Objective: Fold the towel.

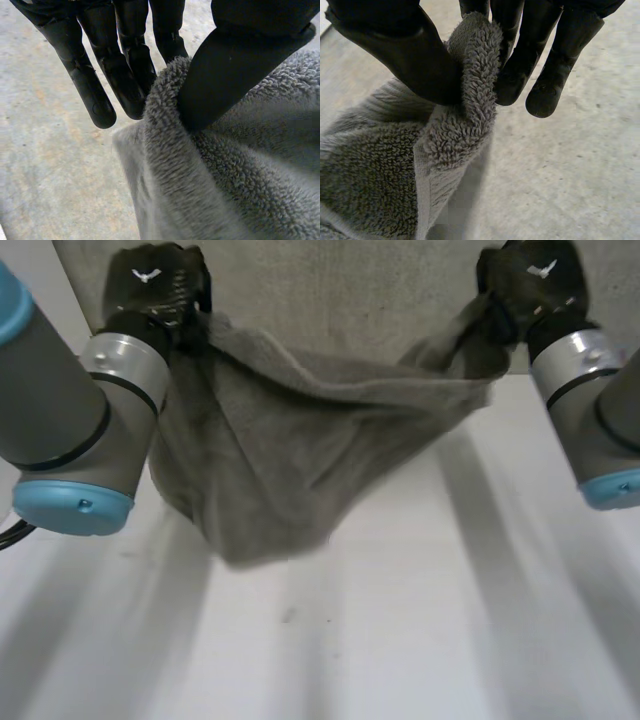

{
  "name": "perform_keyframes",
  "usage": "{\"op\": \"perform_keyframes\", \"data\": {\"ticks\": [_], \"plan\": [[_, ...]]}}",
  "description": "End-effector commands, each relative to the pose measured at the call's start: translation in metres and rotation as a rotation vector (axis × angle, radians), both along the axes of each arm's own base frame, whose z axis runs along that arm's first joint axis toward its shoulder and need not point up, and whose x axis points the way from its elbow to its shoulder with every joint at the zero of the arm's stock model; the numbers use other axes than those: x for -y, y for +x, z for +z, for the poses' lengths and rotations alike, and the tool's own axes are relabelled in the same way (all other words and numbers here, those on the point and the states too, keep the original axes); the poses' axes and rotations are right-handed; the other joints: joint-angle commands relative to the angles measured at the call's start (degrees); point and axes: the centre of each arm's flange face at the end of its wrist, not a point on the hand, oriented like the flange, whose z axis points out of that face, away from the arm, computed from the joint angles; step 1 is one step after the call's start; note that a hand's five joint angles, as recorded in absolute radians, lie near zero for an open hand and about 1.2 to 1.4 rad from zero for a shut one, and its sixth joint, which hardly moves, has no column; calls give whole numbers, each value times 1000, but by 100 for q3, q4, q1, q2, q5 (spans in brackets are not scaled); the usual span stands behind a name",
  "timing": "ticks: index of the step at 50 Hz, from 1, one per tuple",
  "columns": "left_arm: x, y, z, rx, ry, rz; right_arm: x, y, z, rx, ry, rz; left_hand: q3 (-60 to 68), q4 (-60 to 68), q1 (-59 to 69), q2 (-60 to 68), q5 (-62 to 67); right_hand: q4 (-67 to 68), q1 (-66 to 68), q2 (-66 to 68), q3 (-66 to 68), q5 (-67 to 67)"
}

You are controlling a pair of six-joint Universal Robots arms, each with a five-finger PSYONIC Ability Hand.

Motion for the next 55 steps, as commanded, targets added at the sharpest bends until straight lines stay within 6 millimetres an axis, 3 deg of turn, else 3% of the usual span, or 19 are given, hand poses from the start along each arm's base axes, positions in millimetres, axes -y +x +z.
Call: {"op": "perform_keyframes", "data": {"ticks": [1, 4, 8, 15, 19, 24, 26, 30, 34, 35, 37, 38, 39, 40, 41, 42, 45, 51, 55], "plan": [[-32, 13, -39, 21, 157, -33, -14, -8, -21, -60, 220, 21, 1034, 1030, 1229, 1029, 1140, 324, 403, 622, 339, 412], [-49, 16, -53, 51, 201, -63, -20, -8, -27, -90, 265, 37, 1034, 1030, 1229, 1029, 1140, 324, 403, 622, 339, 412], [-67, 18, -50, 50, 199, -104, -23, -15, -35, -138, 339, 38, 1034, 1030, 1229, 1029, 1140, 324, 403, 622, 339, 412], [-85, 28, -43, 43, 172, -116, -20, -28, -25, -129, 323, 3, 1034, 1030, 1229, 1029, 1140, 324, 403, 622, 339, 412], [-85, 31, -51, 53, 198, -108, -17, -28, -33, -137, 346, -2, 1034, 1030, 1229, 1029, 1140, 324, 403, 622, 339, 412], [-79, 35, -75, 86, 265, -85, -11, -28, -64, -170, 453, -1, 1034, 1030, 1229, 1029, 1140, 324, 403, 622, 339, 412], [-67, 34, -97, 114, 328, -71, -10, -26, -83, -212, 519, 12, 1034, 1030, 1229, 1029, 1140, 324, 403, 622, 339, 412], [-46, 29, -108, 114, 336, -57, -1, -19, -88, -239, 496, 17, 1034, 1030, 1229, 1029, 1140, 324, 403, 622, 339, 412], [0, 13, -85, 51, 192, -77, 30, -3, -67, -198, 341, 19, 1034, 1030, 1229, 1029, 1140, 324, 403, 622, 339, 412], [0, 13, -85, 50, 192, -77, 30, -3, -67, -198, 340, 19, 1034, 1030, 1229, 1029, 1140, 324, 403, 622, 339, 412], [24, 1, -39, -19, 24, -91, 44, 10, -33, -147, 180, 27, 1034, 1030, 1229, 1029, 1140, 324, 403, 622, 339, 412], [24, 1, -39, -19, 23, -91, 44, 10, -33, -147, 179, 27, 1034, 1030, 1229, 1029, 1140, 324, 403, 622, 339, 412], [32, -2, -13, -58, -58, -90, 48, 13, -8, -102, 81, 25, 1034, 1030, 1229, 1029, 1140, 324, 403, 622, 339, 412], [36, -3, 13, -92, -135, -89, 48, 13, -7, -102, 80, 25, 1034, 1030, 1229, 1029, 1140, 324, 403, 622, 339, 412], [36, -3, 13, -92, -136, -89, 51, 14, 14, -53, -4, 24, 1034, 1030, 1229, 1029, 1140, 324, 403, 622, 339, 412], [37, -4, 34, -116, -197, -87, 52, 13, 33, -3, -71, 18, 1034, 1030, 1229, 1029, 1140, 324, 403, 622, 339, 412], [37, -2, 59, -147, -263, -80, 49, 8, 56, 79, -125, 14, 1034, 1030, 1229, 1029, 1140, 324, 403, 622, 339, 412], [37, 7, 49, -147, -218, -36, 41, 0, 49, 72, -20, -15, 1034, 1030, 1229, 1029, 1140, 324, 403, 622, 339, 412], [37, 23, -1, -102, -67, 12, 35, -10, 12, 16, 200, -36, 1034, 1030, 1229, 1029, 1140, 324, 403, 622, 339, 412]]}}
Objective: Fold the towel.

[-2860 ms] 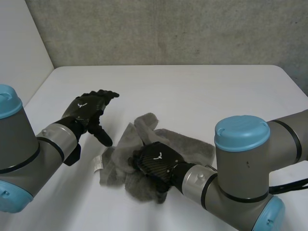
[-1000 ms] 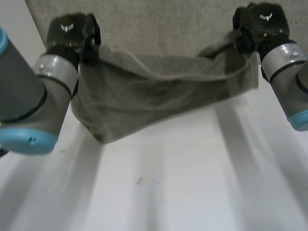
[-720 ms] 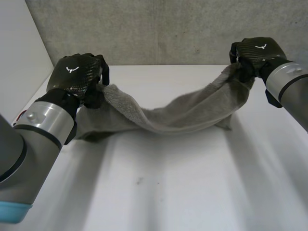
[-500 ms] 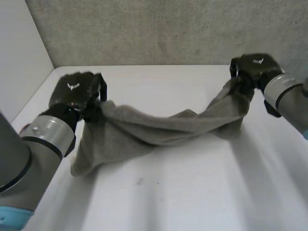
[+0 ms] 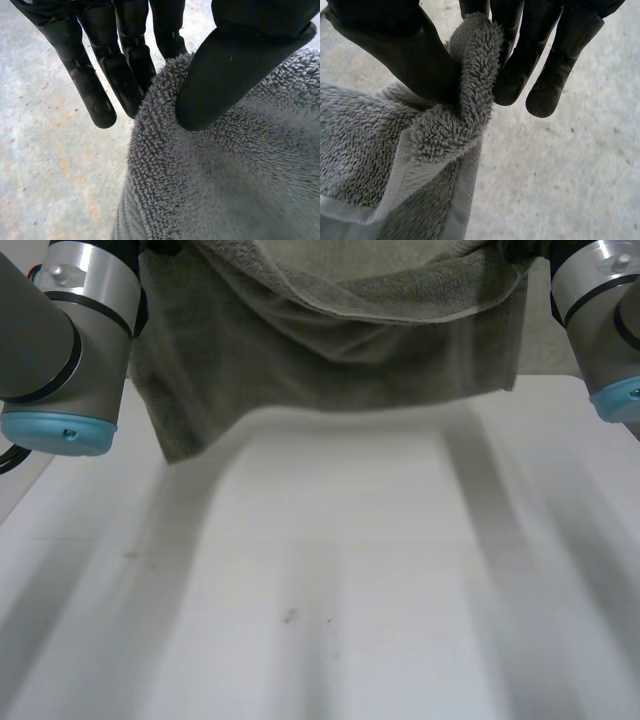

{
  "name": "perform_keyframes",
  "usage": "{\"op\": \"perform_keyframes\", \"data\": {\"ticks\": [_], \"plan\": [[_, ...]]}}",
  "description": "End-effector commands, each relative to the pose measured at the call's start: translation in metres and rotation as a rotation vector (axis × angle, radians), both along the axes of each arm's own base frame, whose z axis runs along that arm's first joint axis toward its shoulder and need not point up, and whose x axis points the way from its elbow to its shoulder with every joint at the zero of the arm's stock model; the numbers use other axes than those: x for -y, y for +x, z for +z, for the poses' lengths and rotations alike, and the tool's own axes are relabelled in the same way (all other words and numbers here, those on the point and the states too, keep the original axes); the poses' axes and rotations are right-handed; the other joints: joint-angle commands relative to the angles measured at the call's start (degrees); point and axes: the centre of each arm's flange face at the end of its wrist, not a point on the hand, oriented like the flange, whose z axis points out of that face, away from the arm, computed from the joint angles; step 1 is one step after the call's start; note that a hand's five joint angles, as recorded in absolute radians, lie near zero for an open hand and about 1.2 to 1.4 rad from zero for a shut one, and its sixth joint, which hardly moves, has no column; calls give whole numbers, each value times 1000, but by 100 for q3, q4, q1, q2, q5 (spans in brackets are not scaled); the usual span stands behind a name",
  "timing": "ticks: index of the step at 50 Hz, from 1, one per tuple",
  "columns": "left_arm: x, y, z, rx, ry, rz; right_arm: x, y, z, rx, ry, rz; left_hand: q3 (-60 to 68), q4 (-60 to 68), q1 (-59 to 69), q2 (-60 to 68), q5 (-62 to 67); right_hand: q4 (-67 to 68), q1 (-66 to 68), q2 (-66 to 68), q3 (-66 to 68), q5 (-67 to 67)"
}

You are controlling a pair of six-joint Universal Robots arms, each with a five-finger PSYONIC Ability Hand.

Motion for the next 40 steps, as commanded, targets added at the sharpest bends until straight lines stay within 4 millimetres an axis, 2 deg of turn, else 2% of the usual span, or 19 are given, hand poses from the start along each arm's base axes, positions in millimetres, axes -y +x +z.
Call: {"op": "perform_keyframes", "data": {"ticks": [1, 4, 6, 7, 9, 10, 11, 12, 14, 15, 17, 26, 29, 30, 31, 33, 34, 36, 40], "plan": [[-3, 24, -72, 64, 226, 61, -8, -23, -56, -72, 344, -43, 1026, 1015, 1204, 1022, 1140, 301, 403, 564, 339, 412], [-6, 29, -91, 84, 281, 70, -10, -31, -74, -90, 435, -55, 1026, 1015, 1204, 1022, 1140, 301, 403, 564, 339, 412], [-14, 38, -129, 125, 390, 81, -19, -40, -110, -107, 599, -48, 1026, 1015, 1204, 1022, 1140, 301, 403, 564, 339, 412], [-14, 38, -129, 125, 390, 81, -19, -40, -110, -107, 600, -48, 1026, 1015, 1204, 1022, 1140, 301, 403, 564, 339, 412], [-27, 41, -167, 173, 498, 66, -29, -45, -147, -110, 736, -14, 1026, 1015, 1204, 1022, 1140, 301, 403, 564, 339, 412], [-27, 41, -167, 173, 499, 66, -29, -45, -147, -110, 737, -14, 1026, 1015, 1204, 1022, 1140, 301, 403, 564, 339, 412], [-33, 43, -184, 195, 546, 55, -34, -48, -167, -111, 799, 3, 1026, 1015, 1204, 1022, 1140, 301, 403, 564, 339, 412], [-33, 43, -184, 195, 546, 55, -34, -48, -167, -111, 799, 3, 1026, 1015, 1204, 1022, 1140, 301, 403, 564, 339, 412], [-44, 44, -219, 237, 638, 36, -43, -51, -201, -118, 870, 32, 1026, 1015, 1204, 1022, 1140, 301, 403, 564, 339, 412], [-44, 44, -219, 237, 638, 36, -43, -51, -201, -118, 870, 32, 1026, 1015, 1204, 1022, 1140, 301, 403, 564, 339, 412], [-54, 47, -238, 266, 699, 27, -48, -55, -222, -126, 893, 34, 1026, 1015, 1204, 1022, 1140, 301, 403, 564, 339, 412], [-66, 51, -242, 282, 732, 26, -52, -65, -224, -114, 907, 18, 1026, 1015, 1204, 1022, 1140, 301, 403, 564, 339, 412], [-71, 53, -236, 281, 722, 26, -54, -67, -223, -112, 909, 15, 237, 226, 416, 233, 351, -854, -752, -590, -816, -743], [-74, 53, -235, 284, 723, 24, -55, -68, -223, -112, 911, 12, -362, -373, -184, -366, -248, -1786, -1685, -1523, -1749, -1676], [-74, 53, -235, 284, 723, 24, -55, -68, -223, -112, 911, 12, -368, -379, -190, -372, -254, -1795, -1694, -1532, -1758, -1685], [-79, 54, -233, 288, 722, 21, -58, -68, -222, -115, 910, 12, -2292, -2303, -2113, -2296, -2178, -4523, -4422, -4260, -4486, -4413], [-79, 54, -233, 288, 722, 21, -58, -68, -222, -115, 910, 12, -2302, -2313, -2124, -2307, -2189, -4537, -4436, -4274, -4500, -4427], [-81, 55, -228, 286, 710, 20, -61, -69, -216, -118, 893, 12, -3677, -3688, -3499, -3681, -3564, -5929, -5827, -5665, -5891, -5818], [-84, 56, -219, 278, 689, 20, -64, -69, -203, -126, 853, 17, -4000, -4011, -3822, -4004, -3887, -6218, -6117, -5955, -6181, -6108]]}}
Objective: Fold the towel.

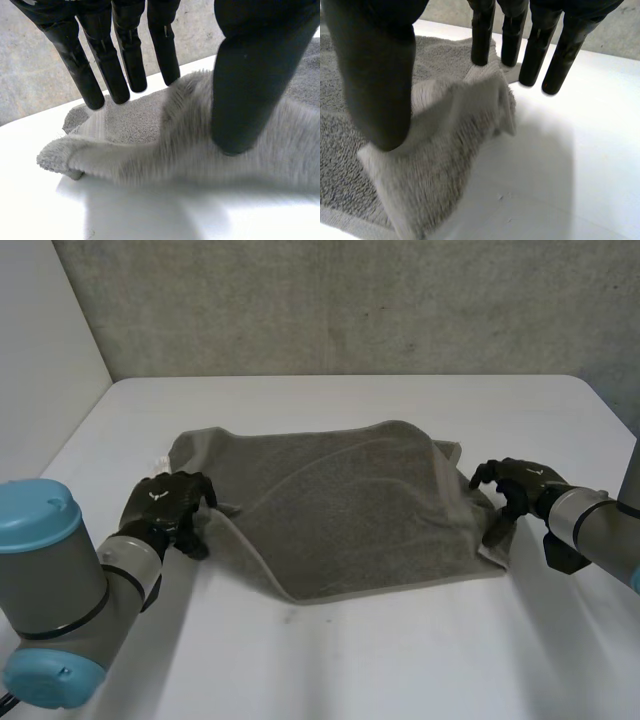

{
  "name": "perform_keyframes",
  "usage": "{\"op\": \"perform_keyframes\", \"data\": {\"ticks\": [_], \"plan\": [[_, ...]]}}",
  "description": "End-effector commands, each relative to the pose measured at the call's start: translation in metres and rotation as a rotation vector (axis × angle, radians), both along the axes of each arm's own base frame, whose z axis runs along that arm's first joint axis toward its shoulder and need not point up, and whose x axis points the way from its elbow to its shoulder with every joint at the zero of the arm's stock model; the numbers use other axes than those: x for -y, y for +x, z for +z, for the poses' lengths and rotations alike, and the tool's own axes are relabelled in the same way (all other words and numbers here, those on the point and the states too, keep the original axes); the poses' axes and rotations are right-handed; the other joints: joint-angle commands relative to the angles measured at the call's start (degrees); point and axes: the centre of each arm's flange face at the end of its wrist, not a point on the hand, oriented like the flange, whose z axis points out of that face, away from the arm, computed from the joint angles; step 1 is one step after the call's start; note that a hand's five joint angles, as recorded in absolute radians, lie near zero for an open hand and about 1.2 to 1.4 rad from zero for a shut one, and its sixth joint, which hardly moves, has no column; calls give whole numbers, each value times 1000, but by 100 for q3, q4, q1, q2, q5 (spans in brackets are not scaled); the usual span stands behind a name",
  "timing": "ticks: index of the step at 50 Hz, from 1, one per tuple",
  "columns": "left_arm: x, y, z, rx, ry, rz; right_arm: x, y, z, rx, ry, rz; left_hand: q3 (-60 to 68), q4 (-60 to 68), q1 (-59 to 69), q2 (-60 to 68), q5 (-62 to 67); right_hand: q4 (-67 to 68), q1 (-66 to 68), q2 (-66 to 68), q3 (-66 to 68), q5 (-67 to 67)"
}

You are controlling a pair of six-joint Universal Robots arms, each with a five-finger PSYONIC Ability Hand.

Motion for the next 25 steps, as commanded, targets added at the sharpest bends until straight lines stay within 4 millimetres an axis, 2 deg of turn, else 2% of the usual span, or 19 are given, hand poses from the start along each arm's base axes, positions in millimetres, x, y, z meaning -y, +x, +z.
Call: {"op": "perform_keyframes", "data": {"ticks": [1, 5, 7, 9, 14, 18, 21, 25], "plan": [[-6, 1, 18, -14, -44, -4, -9, 0, 23, -12, -70, 22, -598, -600, -621, -596, -626, -732, -711, -697, -700, -542], [-8, 0, 30, -29, -81, -10, -15, 1, 37, -27, -115, 55, -718, -719, -741, -716, -746, -682, -661, -647, -650, -492], [-9, 0, 46, -44, -131, -12, -17, 2, 43, -39, -140, 75, -718, -719, -741, -716, -746, -649, -627, -613, -616, -458], [-10, 0, 54, -50, -155, -14, -24, 5, 53, -84, -192, 125, -718, -719, -741, -716, -746, -632, -611, -597, -600, -441], [-8, -3, 69, -65, -205, -39, -37, 7, 52, -191, -239, 199, -684, -686, -707, -682, -713, -582, -560, -546, -549, -391], [-7, -9, 68, -66, -193, -93, -46, 6, 48, -265, -261, 242, -600, -602, -623, -598, -628, -581, -560, -546, -549, -391], [-8, -15, 63, -66, -162, -164, -54, 4, 37, -326, -260, 279, -482, -484, -505, -480, -511, -581, -560, -546, -549, -391], [-2, -26, 42, -15, -100, -271, -62, 2, 22, -372, -270, 306, -114, -115, -137, -112, -142, -582, -560, -546, -549, -391]]}}
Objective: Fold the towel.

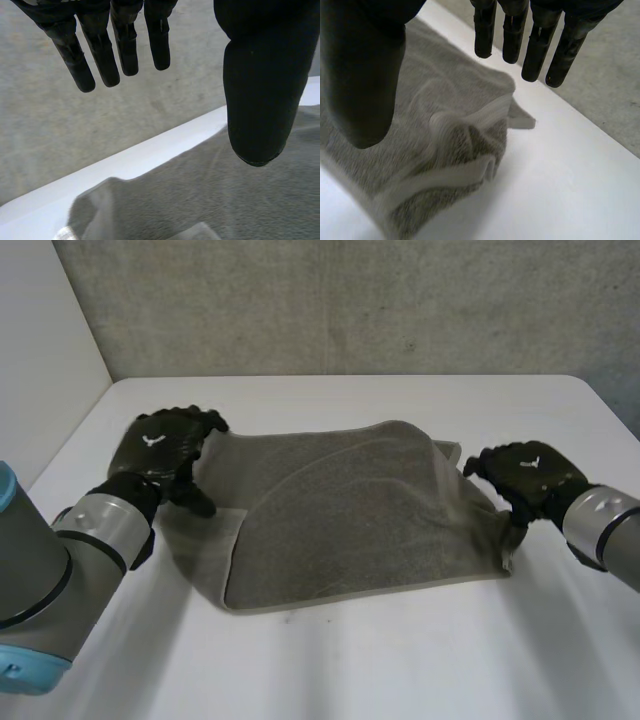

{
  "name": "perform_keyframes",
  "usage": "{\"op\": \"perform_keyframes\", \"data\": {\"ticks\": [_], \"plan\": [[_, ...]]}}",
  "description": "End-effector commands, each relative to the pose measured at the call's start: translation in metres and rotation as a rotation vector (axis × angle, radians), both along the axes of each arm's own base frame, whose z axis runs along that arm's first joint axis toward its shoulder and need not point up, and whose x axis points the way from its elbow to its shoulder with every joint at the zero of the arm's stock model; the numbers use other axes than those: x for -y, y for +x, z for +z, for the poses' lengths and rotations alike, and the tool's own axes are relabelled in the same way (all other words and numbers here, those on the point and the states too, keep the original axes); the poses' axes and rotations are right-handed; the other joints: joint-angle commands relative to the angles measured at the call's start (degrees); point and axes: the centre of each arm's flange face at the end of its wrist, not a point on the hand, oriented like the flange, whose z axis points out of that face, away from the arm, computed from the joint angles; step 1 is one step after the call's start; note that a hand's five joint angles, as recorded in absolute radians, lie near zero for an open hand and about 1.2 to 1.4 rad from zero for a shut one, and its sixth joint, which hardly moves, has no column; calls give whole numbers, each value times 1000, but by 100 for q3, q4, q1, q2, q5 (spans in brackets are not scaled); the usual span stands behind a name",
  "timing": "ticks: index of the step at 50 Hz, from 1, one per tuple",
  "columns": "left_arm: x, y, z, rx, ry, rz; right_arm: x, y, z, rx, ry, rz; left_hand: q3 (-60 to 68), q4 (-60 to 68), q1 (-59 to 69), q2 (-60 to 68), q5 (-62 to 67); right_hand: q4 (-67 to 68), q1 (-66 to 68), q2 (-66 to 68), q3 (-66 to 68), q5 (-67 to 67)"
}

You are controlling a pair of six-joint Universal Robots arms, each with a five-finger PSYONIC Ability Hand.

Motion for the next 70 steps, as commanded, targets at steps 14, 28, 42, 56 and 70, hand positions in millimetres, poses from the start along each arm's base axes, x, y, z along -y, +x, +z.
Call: {"op": "perform_keyframes", "data": {"ticks": [14, 28, 42, 56, 70], "plan": [[21, -19, -82, 321, 147, -210, -27, -1, -46, -134, -102, 121, 858, 861, 874, 860, 865, 80, 78, -147, -80, 324], [26, -17, -84, 321, 153, -175, -26, -13, -57, -370, -256, 289, 858, 861, 874, 860, 865, 603, 601, 377, 444, 848], [25, -15, -87, 315, 175, -144, -19, -22, -66, -503, -320, 333, 757, 760, 773, 759, 764, 923, 921, 696, 763, 1167], [23, -14, -86, 305, 185, -141, -10, -16, -84, -531, -444, 408, 757, 760, 773, 759, 764, 3295, 3293, 3068, 3135, 3539], [22, -13, -83, 306, 184, -139, 24, -34, -65, -320, -398, 225, 757, 760, 773, 759, 764, 6148, 6146, 5922, 5989, 6393]]}}
